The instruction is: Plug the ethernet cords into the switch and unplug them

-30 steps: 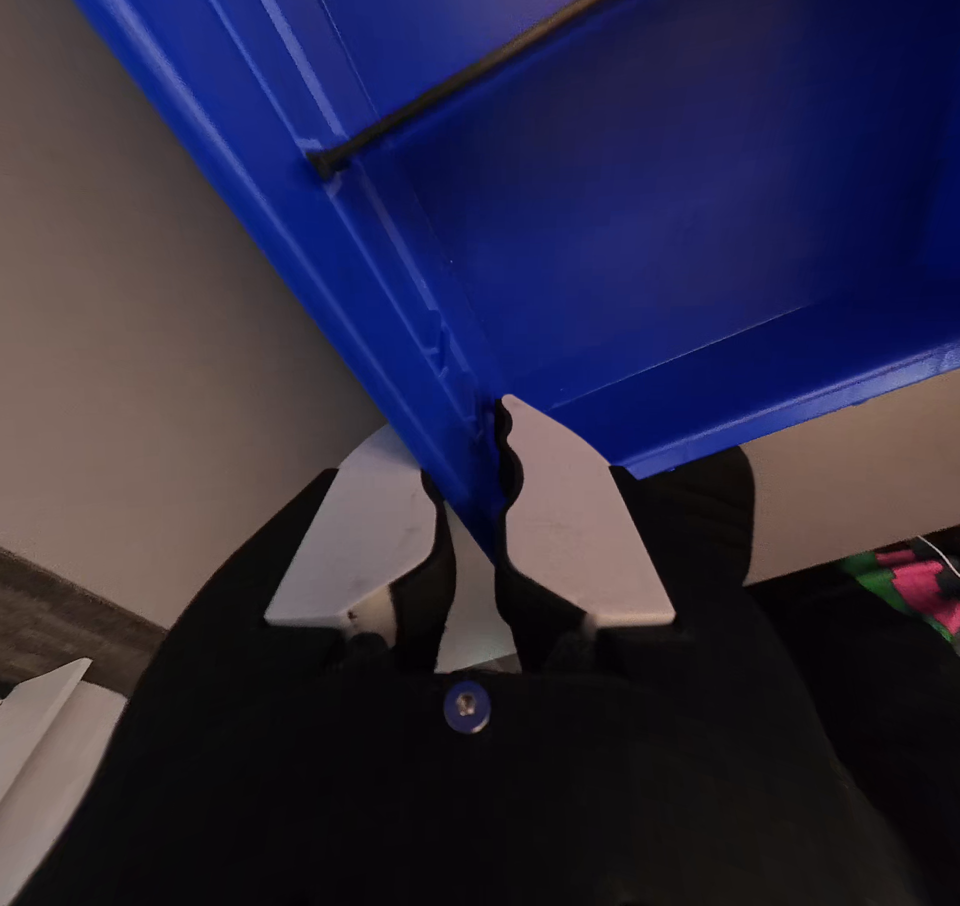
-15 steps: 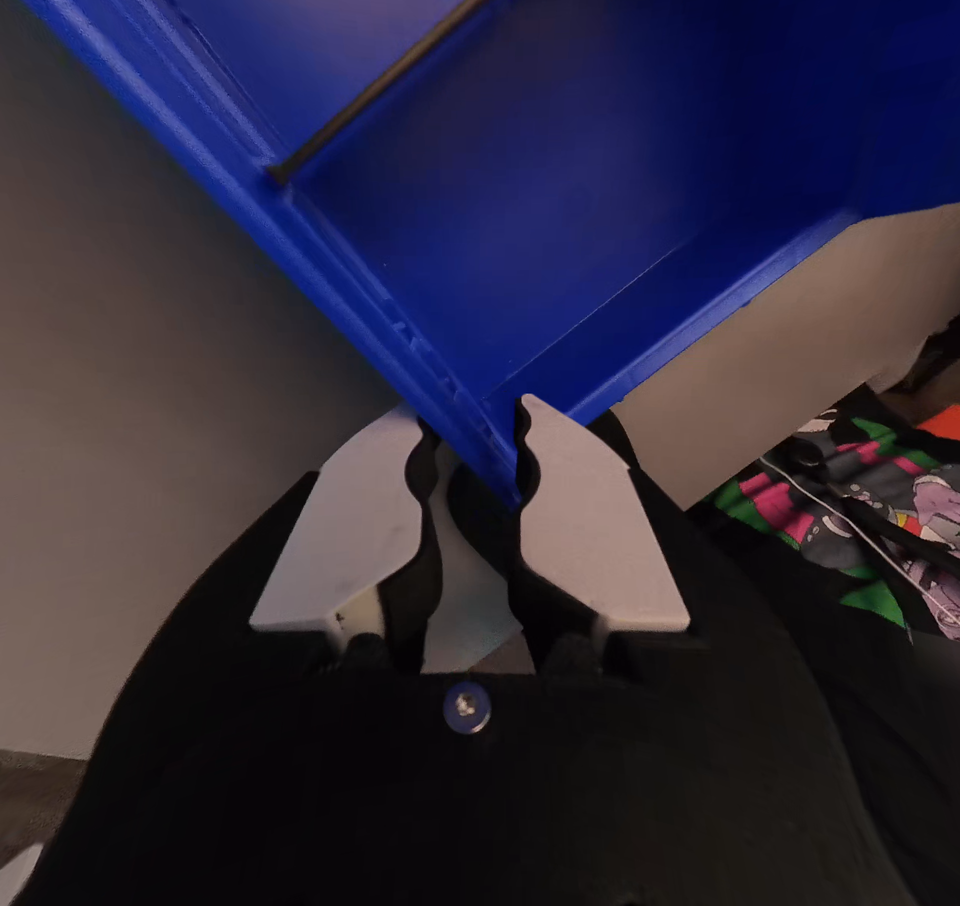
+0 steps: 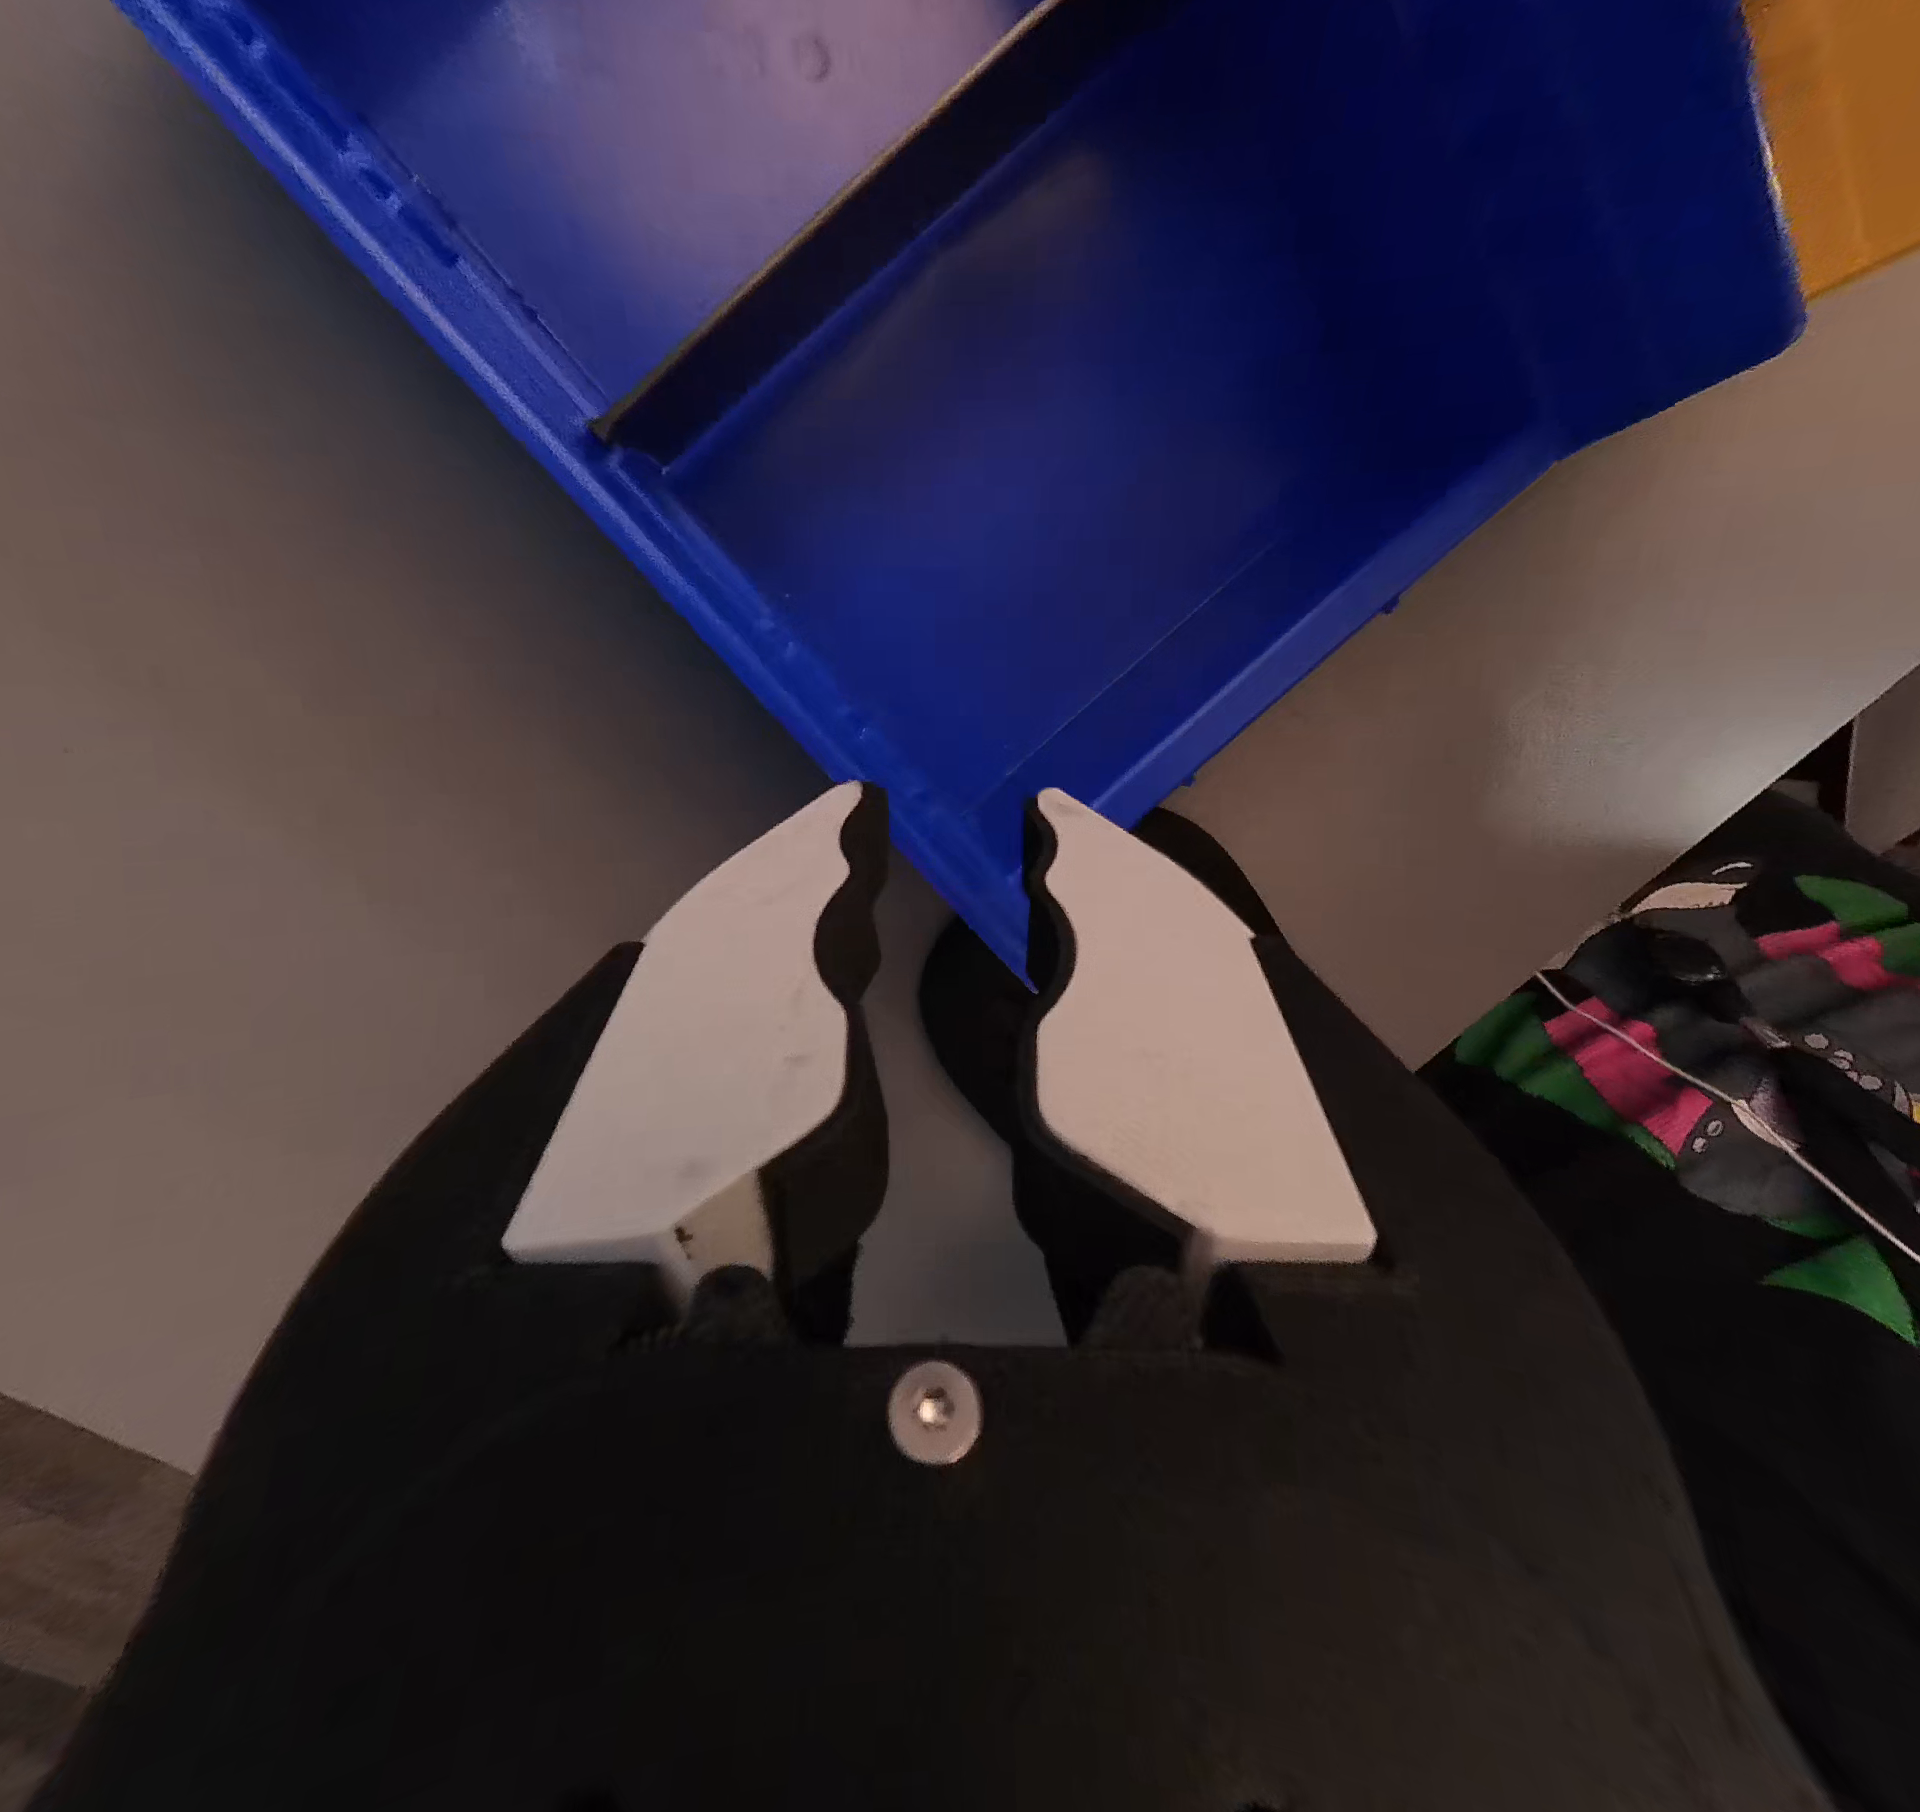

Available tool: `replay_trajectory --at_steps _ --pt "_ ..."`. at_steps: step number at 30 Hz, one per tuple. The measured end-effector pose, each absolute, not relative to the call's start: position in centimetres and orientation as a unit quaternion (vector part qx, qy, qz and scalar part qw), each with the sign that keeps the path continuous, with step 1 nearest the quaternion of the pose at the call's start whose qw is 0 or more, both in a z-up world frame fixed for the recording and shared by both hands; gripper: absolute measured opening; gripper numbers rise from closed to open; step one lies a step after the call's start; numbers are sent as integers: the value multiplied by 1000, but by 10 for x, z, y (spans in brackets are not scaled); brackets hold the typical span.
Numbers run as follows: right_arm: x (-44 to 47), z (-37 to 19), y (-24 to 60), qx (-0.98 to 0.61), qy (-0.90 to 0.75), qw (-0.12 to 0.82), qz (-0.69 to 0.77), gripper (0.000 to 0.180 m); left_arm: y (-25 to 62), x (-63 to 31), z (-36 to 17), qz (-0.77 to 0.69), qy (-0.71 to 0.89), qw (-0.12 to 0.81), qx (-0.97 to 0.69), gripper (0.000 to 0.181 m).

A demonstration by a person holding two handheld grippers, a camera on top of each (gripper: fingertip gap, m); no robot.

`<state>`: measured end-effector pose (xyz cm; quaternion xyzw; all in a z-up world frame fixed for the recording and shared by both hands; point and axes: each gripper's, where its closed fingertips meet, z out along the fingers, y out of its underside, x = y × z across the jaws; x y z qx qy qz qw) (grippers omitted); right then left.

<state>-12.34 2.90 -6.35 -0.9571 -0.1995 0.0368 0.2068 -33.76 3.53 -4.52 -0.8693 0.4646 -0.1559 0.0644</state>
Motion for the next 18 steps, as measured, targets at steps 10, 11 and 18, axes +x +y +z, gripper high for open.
replay_trajectory --at_steps 10,11,18 --pt "-148 -102 46 -986 -65 113 105 44 30 -320 -34 -188 504 85 -838 22" --pt "-148 -111 46 -987 -48 102 110 43 30 -318 -32 -191 509 92 -834 21" --pt "-150 -127 57 -991 -17 89 101 12 48 -318 -10 -196 481 164 -838 19"
